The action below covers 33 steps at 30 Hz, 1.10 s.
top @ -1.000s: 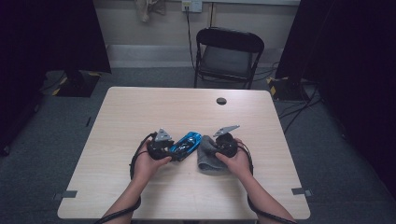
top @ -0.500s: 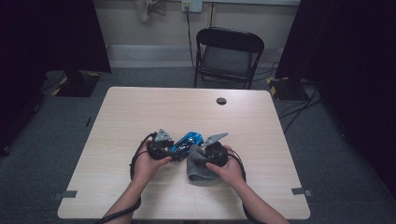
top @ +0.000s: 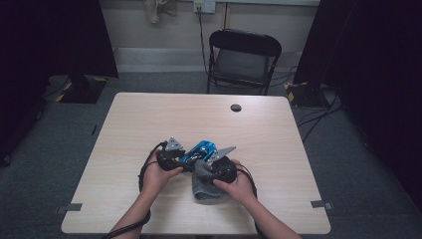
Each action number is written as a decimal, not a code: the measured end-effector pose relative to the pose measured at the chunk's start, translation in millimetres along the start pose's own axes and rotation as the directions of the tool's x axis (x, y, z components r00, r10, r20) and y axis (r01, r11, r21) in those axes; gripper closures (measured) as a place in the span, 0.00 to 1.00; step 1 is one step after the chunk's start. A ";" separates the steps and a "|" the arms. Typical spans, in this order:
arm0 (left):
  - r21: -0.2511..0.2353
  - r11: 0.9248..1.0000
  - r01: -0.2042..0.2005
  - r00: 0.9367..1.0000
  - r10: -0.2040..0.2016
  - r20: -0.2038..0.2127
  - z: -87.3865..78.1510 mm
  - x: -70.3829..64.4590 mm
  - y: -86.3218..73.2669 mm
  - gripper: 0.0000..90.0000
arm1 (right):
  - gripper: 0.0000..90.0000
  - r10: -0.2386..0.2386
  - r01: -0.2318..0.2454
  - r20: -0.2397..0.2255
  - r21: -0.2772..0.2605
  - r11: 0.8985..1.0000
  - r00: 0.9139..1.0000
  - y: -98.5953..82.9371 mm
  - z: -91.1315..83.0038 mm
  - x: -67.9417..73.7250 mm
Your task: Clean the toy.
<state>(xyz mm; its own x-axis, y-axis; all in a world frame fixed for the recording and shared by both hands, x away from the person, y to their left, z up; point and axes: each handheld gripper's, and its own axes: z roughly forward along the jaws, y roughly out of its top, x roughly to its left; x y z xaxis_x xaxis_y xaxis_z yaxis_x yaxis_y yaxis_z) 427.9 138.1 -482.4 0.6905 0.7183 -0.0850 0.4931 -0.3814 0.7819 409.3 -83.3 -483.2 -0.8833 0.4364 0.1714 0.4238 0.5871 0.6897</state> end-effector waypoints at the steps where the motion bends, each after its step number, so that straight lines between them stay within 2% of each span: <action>1: 0.000 1.000 -0.001 1.000 0.001 -0.001 0.0 -0.1 0.0 0.45 | 0.79 -0.001 0.001 -0.004 0.002 1.000 1.000 0.1 0.3 0.8; 16: 0.001 1.000 0.000 1.000 0.000 -0.006 -0.3 -1.2 -0.1 0.45 | 0.79 -0.023 0.024 -0.036 0.003 1.000 0.999 0.4 4.5 14.8; 20: 0.000 1.000 0.002 1.000 -0.002 -0.005 -0.2 -1.3 -0.2 0.45 | 0.79 -0.022 0.023 -0.070 0.006 1.000 0.997 0.1 4.7 17.6; 23: 0.000 1.000 -0.002 1.000 0.002 -0.003 -0.4 -0.7 -0.5 0.45 | 0.79 -0.031 0.032 -0.077 0.012 0.999 0.997 0.2 3.6 19.2; 27: -0.008 1.000 0.006 1.000 -0.006 0.000 -0.6 -0.6 -1.7 0.45 | 0.79 -0.021 0.021 -0.069 0.000 1.000 0.997 -0.9 -5.3 11.3; 33: -0.003 1.000 0.002 1.000 -0.002 0.001 -0.7 -0.4 -1.2 0.46 | 0.78 0.023 -0.023 -0.009 -0.014 1.000 1.000 -8.1 -26.3 -13.2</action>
<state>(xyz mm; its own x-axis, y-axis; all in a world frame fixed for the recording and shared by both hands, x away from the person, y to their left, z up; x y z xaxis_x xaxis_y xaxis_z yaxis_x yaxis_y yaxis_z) 426.7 138.7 -482.9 0.6898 0.7187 -0.0872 0.4928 -0.3779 0.7838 412.2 -111.8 -472.6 -0.8752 0.4436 0.1930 0.4410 0.5675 0.6954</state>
